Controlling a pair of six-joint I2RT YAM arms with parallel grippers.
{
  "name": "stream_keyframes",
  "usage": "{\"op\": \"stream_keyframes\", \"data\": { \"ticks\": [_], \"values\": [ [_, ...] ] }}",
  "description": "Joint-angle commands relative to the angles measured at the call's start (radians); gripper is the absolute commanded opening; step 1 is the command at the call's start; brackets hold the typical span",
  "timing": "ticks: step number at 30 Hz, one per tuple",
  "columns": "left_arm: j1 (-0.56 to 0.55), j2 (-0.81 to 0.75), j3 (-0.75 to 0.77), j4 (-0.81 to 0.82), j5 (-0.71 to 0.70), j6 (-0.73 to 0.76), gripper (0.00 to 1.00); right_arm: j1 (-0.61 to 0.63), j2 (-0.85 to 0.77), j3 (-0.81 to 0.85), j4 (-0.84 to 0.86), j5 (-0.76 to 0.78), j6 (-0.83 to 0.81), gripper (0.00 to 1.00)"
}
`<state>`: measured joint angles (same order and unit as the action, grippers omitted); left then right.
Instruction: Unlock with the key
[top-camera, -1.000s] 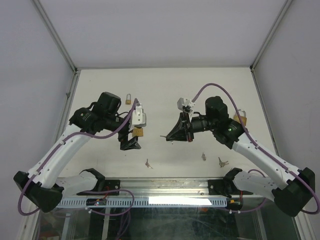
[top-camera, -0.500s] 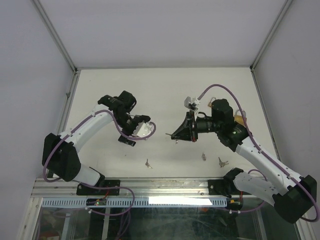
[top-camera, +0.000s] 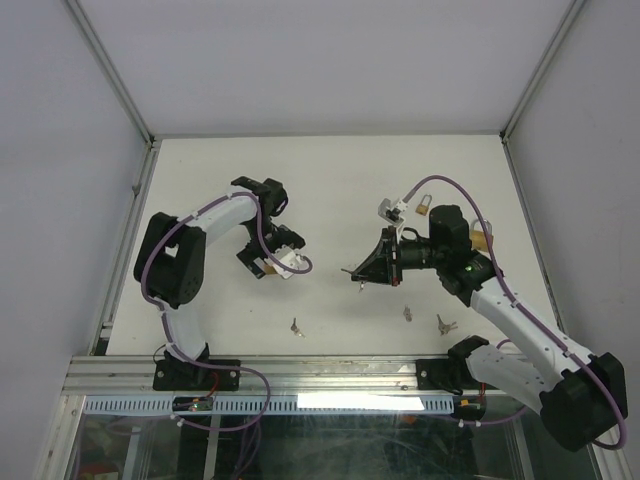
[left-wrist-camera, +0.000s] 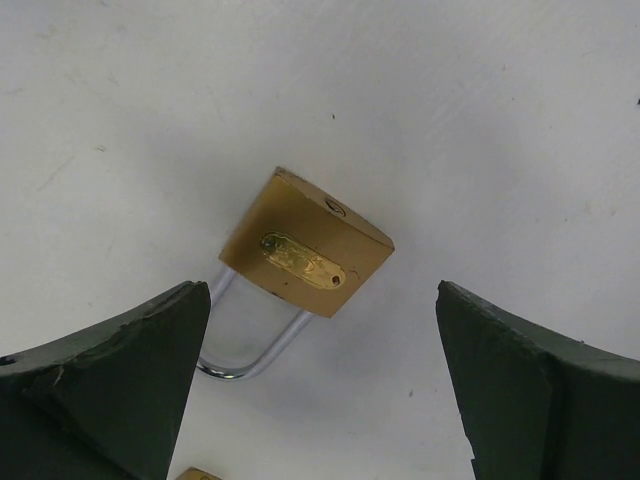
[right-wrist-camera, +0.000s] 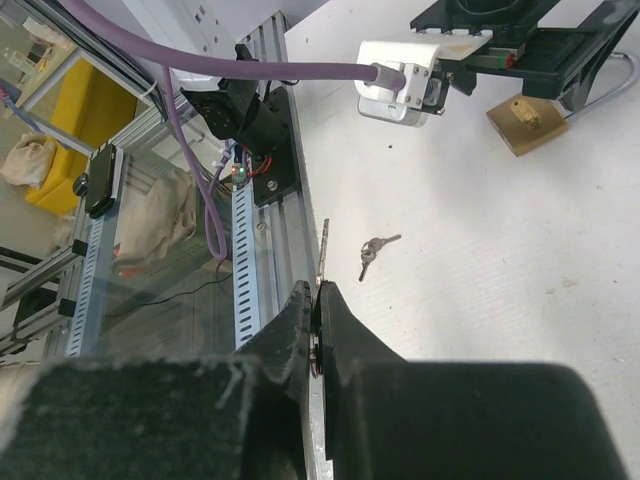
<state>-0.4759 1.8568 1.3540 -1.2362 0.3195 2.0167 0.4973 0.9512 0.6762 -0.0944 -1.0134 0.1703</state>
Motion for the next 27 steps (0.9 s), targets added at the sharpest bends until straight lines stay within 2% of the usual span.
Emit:
{"op": "stream_keyframes", "data": {
  "ticks": [1,7,12,22,27],
  "values": [
    [0.003,0.024,0.030,-0.013,-0.098,0.524,0.99,-0.023,0.009,-0.006,0.079,-0.063,0.022,0.00],
    [0.002,0.043,0.015,0.071,-0.016,0.578,0.99,-0.030,0.033,-0.008,0.094,-0.082,0.032,0.00],
    [0.008,0.050,-0.015,0.091,-0.064,0.620,0.99,-0.032,0.043,-0.007,0.095,-0.088,0.040,0.00],
    [0.008,0.051,-0.083,0.163,-0.040,0.658,0.99,-0.037,0.036,-0.008,0.090,-0.079,0.049,0.00],
    [0.006,0.015,-0.162,0.220,-0.014,0.616,0.91,-0.039,0.031,-0.001,0.090,-0.080,0.052,0.00]
  ]
}}
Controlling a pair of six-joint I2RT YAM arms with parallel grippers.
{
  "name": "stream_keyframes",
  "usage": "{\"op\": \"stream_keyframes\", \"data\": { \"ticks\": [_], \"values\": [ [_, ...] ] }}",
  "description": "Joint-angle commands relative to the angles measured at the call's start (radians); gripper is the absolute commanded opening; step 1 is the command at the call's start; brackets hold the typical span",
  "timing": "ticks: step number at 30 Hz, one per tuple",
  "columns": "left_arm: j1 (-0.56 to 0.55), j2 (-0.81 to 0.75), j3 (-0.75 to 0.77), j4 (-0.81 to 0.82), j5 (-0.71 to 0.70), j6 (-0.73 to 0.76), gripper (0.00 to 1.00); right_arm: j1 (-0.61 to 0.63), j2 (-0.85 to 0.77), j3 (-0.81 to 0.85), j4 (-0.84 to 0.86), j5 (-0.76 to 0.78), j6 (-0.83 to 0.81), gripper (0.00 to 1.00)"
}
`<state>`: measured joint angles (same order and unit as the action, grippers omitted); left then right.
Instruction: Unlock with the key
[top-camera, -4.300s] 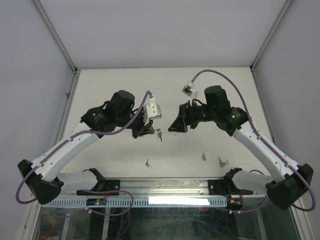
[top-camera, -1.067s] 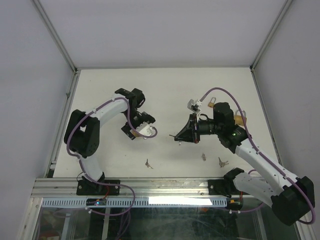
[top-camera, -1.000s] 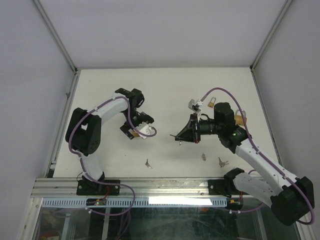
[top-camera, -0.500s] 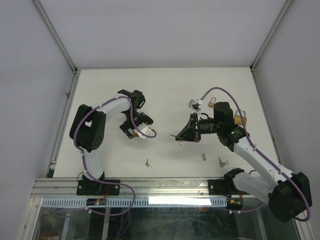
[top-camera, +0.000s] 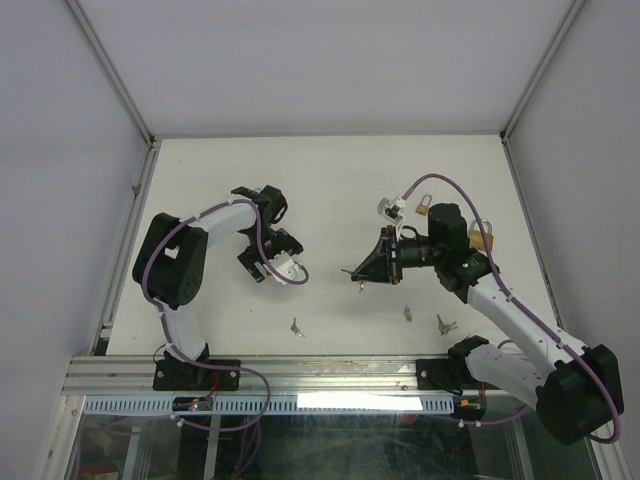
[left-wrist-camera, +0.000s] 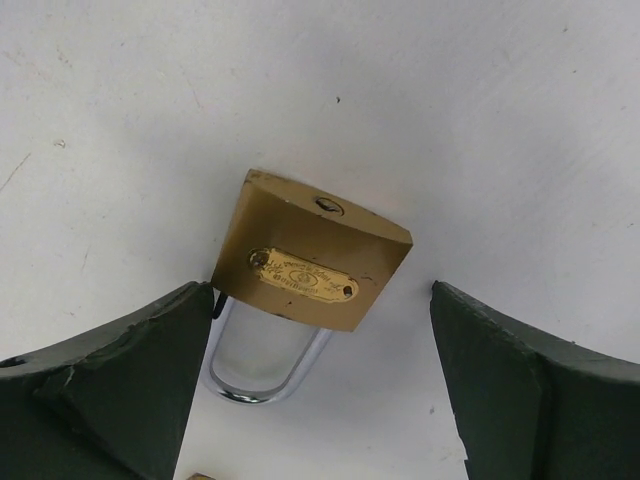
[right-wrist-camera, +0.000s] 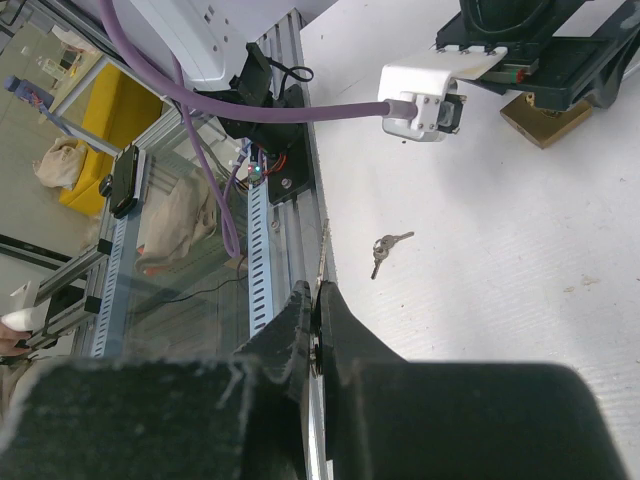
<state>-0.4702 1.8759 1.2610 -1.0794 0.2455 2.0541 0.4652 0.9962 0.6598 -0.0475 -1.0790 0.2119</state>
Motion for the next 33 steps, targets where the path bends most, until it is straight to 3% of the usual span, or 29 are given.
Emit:
{"op": "stream_keyframes", "data": {
  "ticks": [1,5,17,23,29,31,33],
  "values": [
    [0.001,-0.010,-0.075,0.066,0.064,0.550,0.89,-0.008,-0.016,0.016,0.042,-0.015,0.011,0.00],
    [0.001,-0.048,-0.092,0.098,0.131,0.410,0.72,-0.010,-0.022,0.017,0.036,-0.012,0.009,0.00],
    [0.001,-0.165,-0.220,0.174,0.139,0.112,0.64,-0.011,-0.008,0.011,0.039,0.001,0.040,0.00],
    [0.001,-0.218,-0.296,0.274,0.154,0.016,0.49,-0.011,-0.011,-0.002,0.041,0.011,0.048,0.00],
    [0.001,-0.267,-0.336,0.340,0.191,-0.057,0.23,-0.011,0.004,0.004,0.040,0.013,0.045,0.00],
    [0.001,-0.274,-0.346,0.340,0.197,-0.058,0.24,-0.011,0.012,0.010,0.036,0.017,0.038,0.00],
    [0.001,-0.274,-0.355,0.340,0.197,-0.051,0.38,-0.010,0.021,0.021,0.022,0.015,0.029,0.00]
  ]
}}
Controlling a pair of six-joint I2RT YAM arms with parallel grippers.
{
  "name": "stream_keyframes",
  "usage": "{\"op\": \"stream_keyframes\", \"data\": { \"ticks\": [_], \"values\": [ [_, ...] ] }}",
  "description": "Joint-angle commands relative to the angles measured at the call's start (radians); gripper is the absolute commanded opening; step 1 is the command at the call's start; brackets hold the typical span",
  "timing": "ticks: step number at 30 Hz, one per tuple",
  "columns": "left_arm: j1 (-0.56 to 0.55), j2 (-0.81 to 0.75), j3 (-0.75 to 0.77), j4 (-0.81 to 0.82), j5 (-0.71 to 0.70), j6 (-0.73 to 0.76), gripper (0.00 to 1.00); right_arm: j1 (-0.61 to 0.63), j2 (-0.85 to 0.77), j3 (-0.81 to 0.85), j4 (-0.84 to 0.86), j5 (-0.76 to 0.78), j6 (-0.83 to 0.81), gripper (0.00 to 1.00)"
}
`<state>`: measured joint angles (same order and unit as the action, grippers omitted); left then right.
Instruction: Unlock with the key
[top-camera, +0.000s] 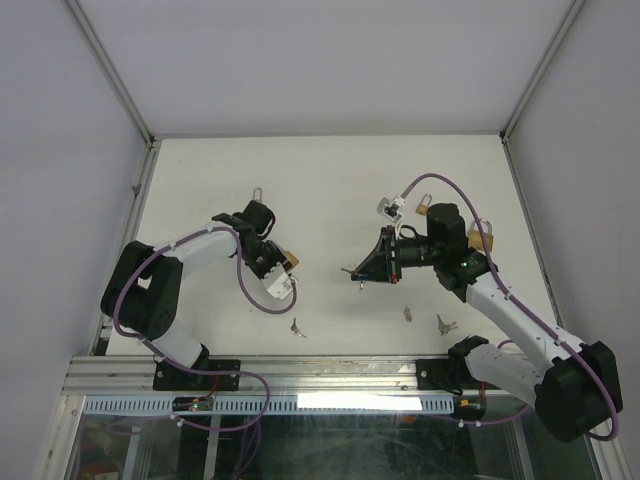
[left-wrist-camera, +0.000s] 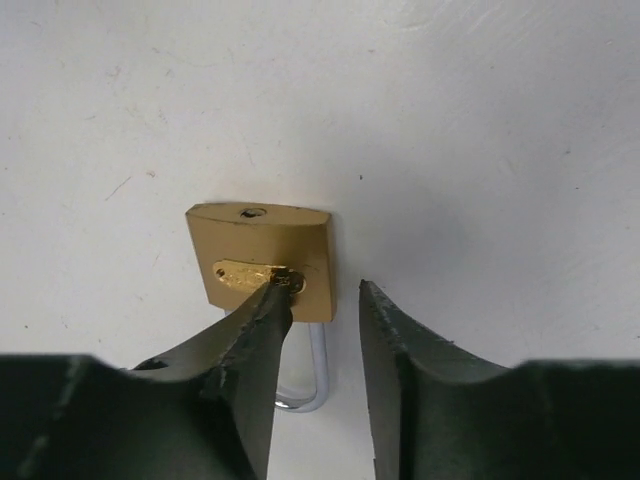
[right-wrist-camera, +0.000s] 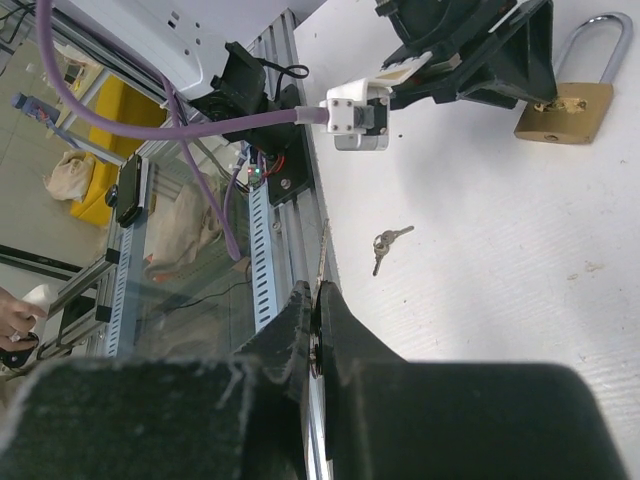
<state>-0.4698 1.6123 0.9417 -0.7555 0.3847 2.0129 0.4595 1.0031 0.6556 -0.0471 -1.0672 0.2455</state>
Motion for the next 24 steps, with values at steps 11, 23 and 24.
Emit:
{"op": "stream_keyframes", "data": {
  "ticks": [11,23,24],
  "values": [
    [0.005,-0.022,0.096,-0.035,0.093,-0.329,0.75,-0.005,-0.006,0.041,-0.034,0.013,-0.024,0.00],
    [0.041,0.184,0.383,-0.349,0.065,-0.170,0.99,-0.005,-0.010,0.054,-0.052,0.006,-0.048,0.00],
    [0.021,0.202,0.398,-0.339,0.062,-0.187,0.99,-0.005,-0.012,0.055,-0.057,0.008,-0.050,0.00]
  ]
}}
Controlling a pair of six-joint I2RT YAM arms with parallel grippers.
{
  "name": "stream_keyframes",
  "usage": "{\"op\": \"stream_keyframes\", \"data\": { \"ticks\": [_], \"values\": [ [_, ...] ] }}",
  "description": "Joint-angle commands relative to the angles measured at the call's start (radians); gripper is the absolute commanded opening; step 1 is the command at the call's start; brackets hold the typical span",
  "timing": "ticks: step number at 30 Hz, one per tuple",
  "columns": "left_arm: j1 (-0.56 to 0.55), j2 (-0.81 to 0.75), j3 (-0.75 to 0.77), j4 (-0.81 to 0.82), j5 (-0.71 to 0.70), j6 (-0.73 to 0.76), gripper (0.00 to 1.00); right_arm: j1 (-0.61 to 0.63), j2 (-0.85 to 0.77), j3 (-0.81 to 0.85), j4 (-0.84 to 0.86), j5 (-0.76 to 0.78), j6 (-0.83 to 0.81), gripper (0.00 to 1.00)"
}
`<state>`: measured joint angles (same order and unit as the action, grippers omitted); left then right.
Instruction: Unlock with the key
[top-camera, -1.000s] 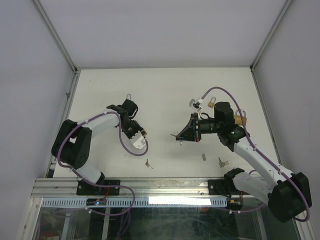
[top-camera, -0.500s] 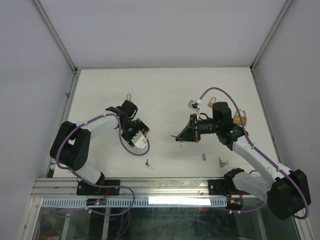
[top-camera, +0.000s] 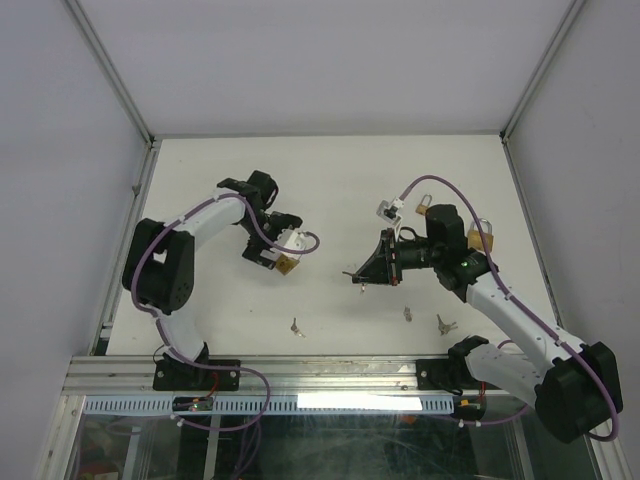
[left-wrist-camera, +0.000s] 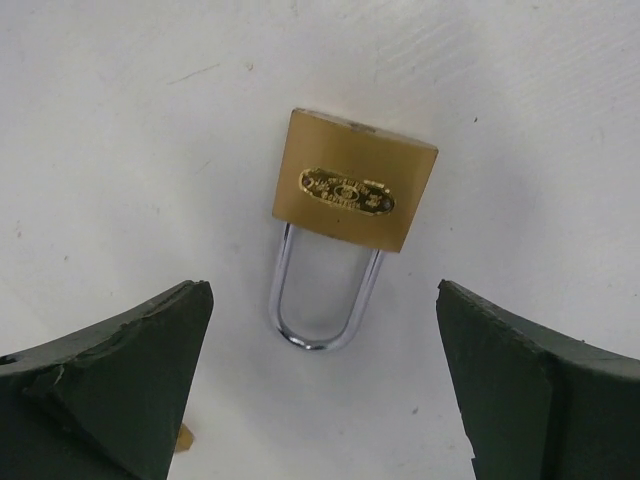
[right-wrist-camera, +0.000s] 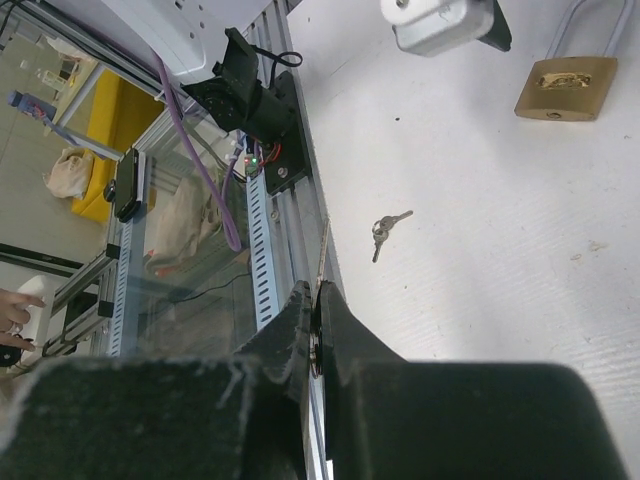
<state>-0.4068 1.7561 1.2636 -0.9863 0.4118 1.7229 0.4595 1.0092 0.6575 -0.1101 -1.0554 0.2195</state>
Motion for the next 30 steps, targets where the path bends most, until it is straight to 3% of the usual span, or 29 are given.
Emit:
{"op": "stream_keyframes", "data": {
  "ticks": [1,4,7,10,16,21,23,27,30],
  "values": [
    [-0.059,0.083,0.095,-0.104,0.035,0.078,0.99,-0.005,-0.023,0.052,0.003,-0.002,-0.024,0.00],
    [-0.086,0.156,0.167,-0.109,0.052,0.031,0.99,-0.005,-0.040,0.042,0.005,-0.002,-0.019,0.00],
    [-0.090,0.204,0.191,-0.161,0.017,0.078,0.99,-0.004,-0.057,0.034,-0.007,0.001,-0.021,0.00],
    [-0.093,0.200,0.160,-0.201,0.002,0.145,0.99,-0.005,-0.069,0.031,-0.022,0.012,-0.029,0.00],
    [-0.105,0.200,0.120,-0.183,-0.034,0.138,0.99,-0.005,-0.069,0.042,-0.032,0.009,-0.037,0.00],
    [-0.116,0.178,0.066,-0.091,-0.017,0.124,0.99,-0.005,-0.066,0.049,-0.039,0.012,-0.045,0.00],
    [-0.118,0.175,0.056,-0.082,-0.012,0.115,0.92,-0.005,-0.069,0.053,-0.043,0.017,-0.045,0.00],
    [-0.118,0.151,0.015,-0.049,-0.011,0.112,0.60,-0.006,-0.071,0.054,-0.043,0.023,-0.050,0.00],
    [-0.118,0.143,0.002,-0.045,0.003,0.112,0.46,-0.006,-0.066,0.063,-0.049,0.023,-0.057,0.00]
  ]
}}
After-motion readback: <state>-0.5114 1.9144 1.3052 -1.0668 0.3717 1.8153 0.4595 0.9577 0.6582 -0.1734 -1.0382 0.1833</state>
